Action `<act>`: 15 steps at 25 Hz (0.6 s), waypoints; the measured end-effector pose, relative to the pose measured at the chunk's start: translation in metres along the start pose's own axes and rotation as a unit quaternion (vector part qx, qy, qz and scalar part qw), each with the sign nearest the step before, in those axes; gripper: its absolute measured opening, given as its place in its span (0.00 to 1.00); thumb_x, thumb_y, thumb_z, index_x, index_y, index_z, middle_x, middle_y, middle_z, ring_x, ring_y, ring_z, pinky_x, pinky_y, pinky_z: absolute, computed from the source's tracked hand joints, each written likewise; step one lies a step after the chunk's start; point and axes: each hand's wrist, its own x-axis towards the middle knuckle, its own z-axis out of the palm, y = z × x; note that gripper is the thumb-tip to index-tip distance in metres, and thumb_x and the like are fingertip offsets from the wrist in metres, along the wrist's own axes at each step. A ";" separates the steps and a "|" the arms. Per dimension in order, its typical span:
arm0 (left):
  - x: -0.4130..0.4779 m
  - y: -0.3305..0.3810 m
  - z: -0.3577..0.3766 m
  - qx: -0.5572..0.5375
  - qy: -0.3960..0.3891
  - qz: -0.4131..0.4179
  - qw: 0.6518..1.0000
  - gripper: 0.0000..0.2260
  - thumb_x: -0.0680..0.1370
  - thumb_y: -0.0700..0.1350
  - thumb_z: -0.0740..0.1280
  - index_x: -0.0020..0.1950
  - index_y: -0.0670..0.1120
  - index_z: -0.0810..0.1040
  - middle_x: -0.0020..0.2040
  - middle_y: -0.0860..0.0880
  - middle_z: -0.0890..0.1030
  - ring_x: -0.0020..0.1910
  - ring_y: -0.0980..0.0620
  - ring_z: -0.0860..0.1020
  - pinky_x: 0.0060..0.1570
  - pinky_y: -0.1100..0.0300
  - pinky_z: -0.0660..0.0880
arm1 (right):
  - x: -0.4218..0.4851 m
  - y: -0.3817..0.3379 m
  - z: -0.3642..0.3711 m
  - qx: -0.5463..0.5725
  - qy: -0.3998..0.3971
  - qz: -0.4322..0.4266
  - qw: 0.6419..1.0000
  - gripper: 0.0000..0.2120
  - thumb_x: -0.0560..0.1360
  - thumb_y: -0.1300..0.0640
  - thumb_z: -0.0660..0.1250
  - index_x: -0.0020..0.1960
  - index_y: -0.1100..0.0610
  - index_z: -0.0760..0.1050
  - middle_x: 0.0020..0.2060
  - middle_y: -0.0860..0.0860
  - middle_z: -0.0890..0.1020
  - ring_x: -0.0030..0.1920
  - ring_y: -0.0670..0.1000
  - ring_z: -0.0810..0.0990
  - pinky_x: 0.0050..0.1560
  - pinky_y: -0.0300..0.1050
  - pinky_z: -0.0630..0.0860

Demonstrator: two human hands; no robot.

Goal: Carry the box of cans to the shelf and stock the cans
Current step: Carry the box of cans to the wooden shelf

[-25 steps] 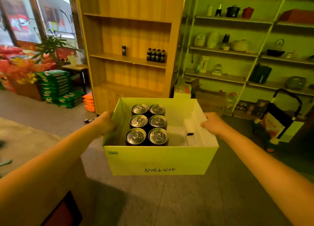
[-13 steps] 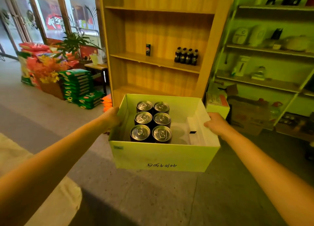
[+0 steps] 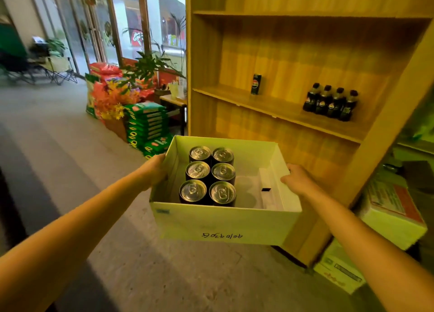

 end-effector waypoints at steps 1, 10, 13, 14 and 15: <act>0.029 0.001 -0.004 -0.007 0.018 -0.009 1.000 0.24 0.76 0.30 0.59 0.72 0.40 0.61 0.68 0.37 0.69 0.67 0.39 0.68 0.64 0.47 0.68 | 0.030 -0.006 0.004 0.004 -0.001 -0.012 1.000 0.15 0.75 0.68 0.58 0.61 0.64 0.71 0.58 0.62 0.77 0.57 0.61 0.75 0.46 0.45 0.68; 0.238 -0.035 -0.054 -0.011 0.032 -0.063 0.997 0.24 0.73 0.29 0.60 0.69 0.41 0.65 0.65 0.37 0.72 0.63 0.38 0.72 0.60 0.43 0.73 | 0.212 -0.087 0.092 -0.005 -0.060 -0.053 0.997 0.15 0.75 0.70 0.57 0.60 0.65 0.71 0.57 0.63 0.77 0.49 0.57 0.74 0.37 0.42 0.66; 0.321 -0.058 -0.072 -0.006 0.023 -0.040 0.999 0.24 0.74 0.30 0.59 0.70 0.41 0.64 0.65 0.38 0.73 0.63 0.39 0.72 0.59 0.47 0.73 | 0.264 -0.109 0.135 -0.010 -0.041 -0.035 0.999 0.15 0.75 0.69 0.58 0.61 0.64 0.71 0.57 0.62 0.77 0.50 0.58 0.75 0.40 0.43 0.68; 0.346 -0.063 -0.077 -0.005 0.013 -0.032 0.999 0.25 0.74 0.30 0.59 0.71 0.41 0.63 0.65 0.39 0.73 0.63 0.40 0.72 0.57 0.49 0.73 | 0.278 -0.114 0.151 -0.003 -0.029 -0.024 0.999 0.15 0.75 0.69 0.58 0.61 0.64 0.71 0.58 0.62 0.77 0.53 0.60 0.76 0.44 0.44 0.69; 0.376 -0.068 -0.083 0.000 0.003 -0.023 1.000 0.25 0.75 0.30 0.59 0.71 0.41 0.63 0.65 0.39 0.72 0.64 0.40 0.72 0.57 0.49 0.73 | 0.294 -0.119 0.170 0.004 -0.019 -0.009 1.000 0.16 0.75 0.68 0.58 0.62 0.63 0.71 0.58 0.62 0.77 0.56 0.61 0.75 0.47 0.48 0.70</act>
